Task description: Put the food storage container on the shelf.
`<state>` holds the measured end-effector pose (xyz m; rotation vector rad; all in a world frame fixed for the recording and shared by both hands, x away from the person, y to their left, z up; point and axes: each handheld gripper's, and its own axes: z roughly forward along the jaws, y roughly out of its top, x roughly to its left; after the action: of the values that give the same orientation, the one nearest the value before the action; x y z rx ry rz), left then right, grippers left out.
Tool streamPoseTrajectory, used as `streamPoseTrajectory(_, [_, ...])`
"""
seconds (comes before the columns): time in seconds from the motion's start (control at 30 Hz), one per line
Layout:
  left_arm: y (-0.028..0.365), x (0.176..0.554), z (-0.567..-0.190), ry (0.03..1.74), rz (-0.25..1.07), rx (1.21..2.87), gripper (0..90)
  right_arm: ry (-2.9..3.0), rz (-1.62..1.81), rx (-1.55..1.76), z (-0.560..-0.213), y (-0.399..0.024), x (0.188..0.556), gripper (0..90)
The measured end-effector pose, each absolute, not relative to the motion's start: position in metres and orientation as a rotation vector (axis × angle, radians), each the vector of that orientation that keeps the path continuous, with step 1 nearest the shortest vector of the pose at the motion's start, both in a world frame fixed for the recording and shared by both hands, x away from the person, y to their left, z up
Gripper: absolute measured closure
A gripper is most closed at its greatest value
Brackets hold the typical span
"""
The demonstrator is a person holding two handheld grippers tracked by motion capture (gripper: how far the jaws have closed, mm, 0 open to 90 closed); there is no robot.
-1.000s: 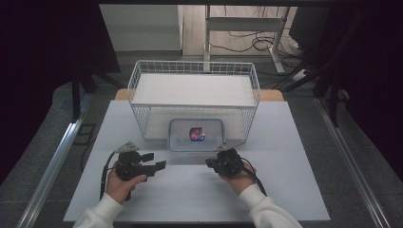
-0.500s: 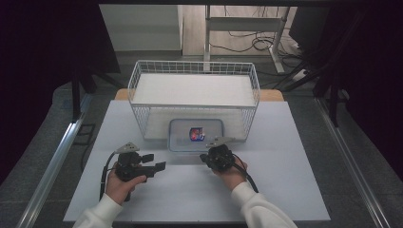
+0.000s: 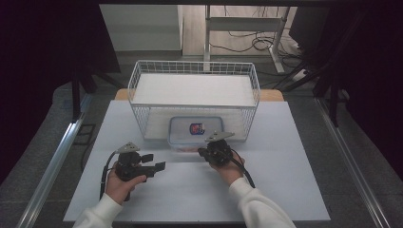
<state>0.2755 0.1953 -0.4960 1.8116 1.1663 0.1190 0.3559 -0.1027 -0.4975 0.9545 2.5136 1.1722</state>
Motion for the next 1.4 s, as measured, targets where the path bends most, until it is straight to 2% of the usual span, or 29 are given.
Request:
streamPoseTrajectory(0.97, [0.203,0.272,-0.498,1.198,0.148,1.818,29.2,2.422,1.232,1.006,-0.501,-0.097,0.407,89.0])
streamPoseTrajectory(1.4, [0.204,0.273,-0.499,1.208,0.142,1.815,29.1,2.424,1.244,1.02,-0.497,-0.101,0.409,89.0])
